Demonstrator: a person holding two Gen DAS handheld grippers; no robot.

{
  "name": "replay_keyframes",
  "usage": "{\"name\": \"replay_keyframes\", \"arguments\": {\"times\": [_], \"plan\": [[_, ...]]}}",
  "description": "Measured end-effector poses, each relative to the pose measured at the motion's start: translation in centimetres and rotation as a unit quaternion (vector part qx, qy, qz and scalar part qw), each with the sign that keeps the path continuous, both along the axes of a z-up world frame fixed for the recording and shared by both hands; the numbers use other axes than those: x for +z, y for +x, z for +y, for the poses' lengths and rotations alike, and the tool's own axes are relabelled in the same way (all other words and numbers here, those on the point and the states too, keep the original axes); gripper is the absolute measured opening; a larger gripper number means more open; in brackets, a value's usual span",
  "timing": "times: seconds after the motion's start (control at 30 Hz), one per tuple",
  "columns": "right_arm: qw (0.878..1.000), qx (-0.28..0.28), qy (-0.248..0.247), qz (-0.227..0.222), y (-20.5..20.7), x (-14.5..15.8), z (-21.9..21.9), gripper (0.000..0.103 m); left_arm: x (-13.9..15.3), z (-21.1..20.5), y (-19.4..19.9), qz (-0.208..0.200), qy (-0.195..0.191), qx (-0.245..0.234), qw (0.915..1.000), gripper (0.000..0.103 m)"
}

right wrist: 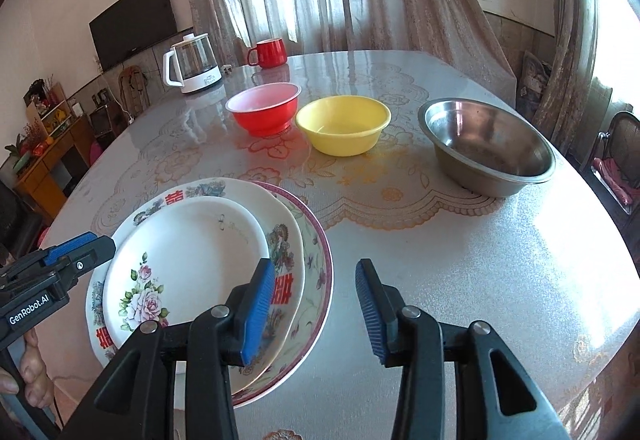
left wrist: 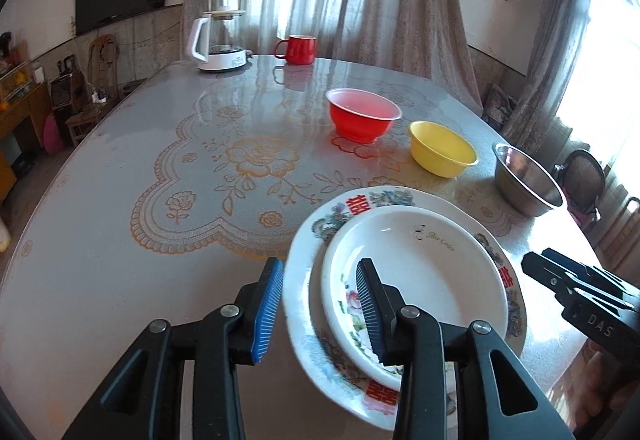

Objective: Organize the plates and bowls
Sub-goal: 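Move the right gripper to the rim of the stainless steel bowl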

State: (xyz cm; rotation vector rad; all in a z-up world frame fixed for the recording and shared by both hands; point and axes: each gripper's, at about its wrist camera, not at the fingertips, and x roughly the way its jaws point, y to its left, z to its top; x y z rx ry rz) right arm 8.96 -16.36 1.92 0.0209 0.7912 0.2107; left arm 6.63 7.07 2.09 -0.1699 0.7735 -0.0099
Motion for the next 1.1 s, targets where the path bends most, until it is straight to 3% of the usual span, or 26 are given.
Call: {"name": "replay_keyframes", "arguments": {"times": [0.13, 0.27, 0.33, 0.47, 0.67, 0.8, 1.1], "plan": [[1.0, 0.001, -0.001, -0.003, 0.0, 0.2, 0.0, 0.043, -0.9, 1.7, 0.5, 0.022, -0.029, 0.018, 0.9992, 0.041], [0.999, -0.033, -0.007, 0.013, 0.8, -0.6, -0.7, 0.043, -1.8, 0.5, 0.8, 0.043, -0.049, -0.025, 0.9976, 0.041], [0.999, -0.029, 0.013, 0.027, 0.9, -1.0, -1.2, 0.043, -1.9, -0.7, 0.8, 0.038, -0.023, -0.03, 0.9986, 0.05], [0.999, -0.036, 0.016, 0.033, 1.1, -1.4, -1.7, 0.043, -2.1, -0.9, 1.1, 0.043, -0.04, -0.035, 0.9977, 0.05], [0.997, -0.046, 0.045, 0.042, 1.5, -1.7, -3.3, 0.043, -2.2, -0.8, 1.6, 0.047, -0.021, -0.021, 0.9985, 0.05], [0.996, -0.027, 0.067, 0.048, 1.5, -1.9, -3.4, 0.043, -0.9, -0.7, 1.0, 0.013, 0.008, -0.012, 0.9998, 0.05], [0.999, -0.011, 0.027, 0.032, 1.3, -1.5, -2.2, 0.043, 1.8, -3.7, 1.8, -0.018, 0.038, -0.056, 0.9976, 0.051]]}}
